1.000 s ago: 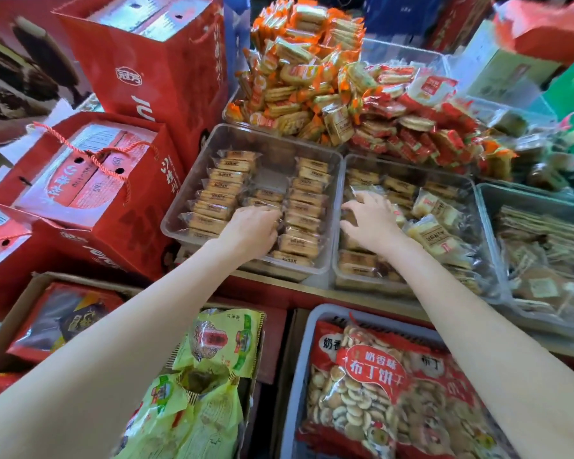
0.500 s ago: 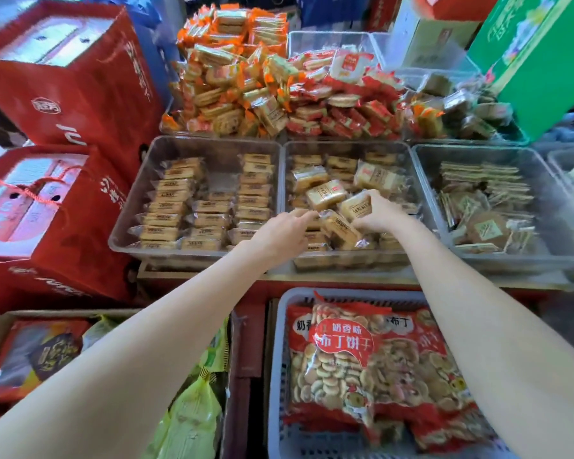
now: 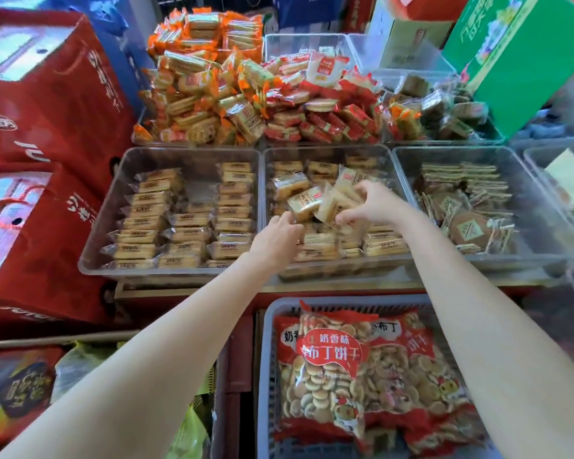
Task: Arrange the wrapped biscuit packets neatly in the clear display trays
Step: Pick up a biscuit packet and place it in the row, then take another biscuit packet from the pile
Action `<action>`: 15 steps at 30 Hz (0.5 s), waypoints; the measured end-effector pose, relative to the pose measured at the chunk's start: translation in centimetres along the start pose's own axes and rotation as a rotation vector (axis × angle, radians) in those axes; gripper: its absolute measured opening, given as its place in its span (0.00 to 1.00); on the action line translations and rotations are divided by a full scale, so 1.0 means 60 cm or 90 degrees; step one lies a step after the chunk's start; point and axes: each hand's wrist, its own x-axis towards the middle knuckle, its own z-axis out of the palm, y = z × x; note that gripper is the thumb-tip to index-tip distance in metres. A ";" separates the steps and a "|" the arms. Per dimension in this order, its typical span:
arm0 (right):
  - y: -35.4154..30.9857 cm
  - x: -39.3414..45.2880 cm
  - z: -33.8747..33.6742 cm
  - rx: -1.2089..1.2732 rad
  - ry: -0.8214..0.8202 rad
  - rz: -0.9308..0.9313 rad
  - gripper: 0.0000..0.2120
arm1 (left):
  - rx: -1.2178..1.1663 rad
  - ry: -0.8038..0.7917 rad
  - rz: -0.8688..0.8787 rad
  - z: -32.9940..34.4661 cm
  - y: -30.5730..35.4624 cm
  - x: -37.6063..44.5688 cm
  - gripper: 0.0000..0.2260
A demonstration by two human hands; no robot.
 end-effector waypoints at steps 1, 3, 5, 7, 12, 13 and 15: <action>-0.009 -0.002 -0.006 0.043 -0.001 -0.030 0.37 | -0.005 -0.018 0.014 0.004 -0.003 0.002 0.19; -0.032 -0.002 -0.011 0.051 0.001 -0.081 0.35 | -0.006 -0.080 0.052 0.010 -0.006 0.009 0.25; -0.050 0.002 -0.007 -0.007 -0.003 -0.097 0.34 | -0.010 -0.104 0.055 0.014 -0.008 0.016 0.27; -0.057 0.011 0.001 -0.052 -0.003 -0.092 0.35 | -0.032 -0.097 0.043 0.020 -0.011 0.022 0.27; -0.046 0.017 0.007 -0.058 -0.076 -0.050 0.36 | -0.054 -0.151 0.018 0.024 -0.023 0.026 0.28; -0.043 0.015 0.006 -0.054 -0.083 -0.045 0.36 | -0.061 -0.180 0.014 0.024 -0.023 0.027 0.29; -0.037 0.013 0.005 -0.059 -0.080 -0.043 0.36 | -0.061 -0.205 -0.002 0.018 -0.019 0.032 0.29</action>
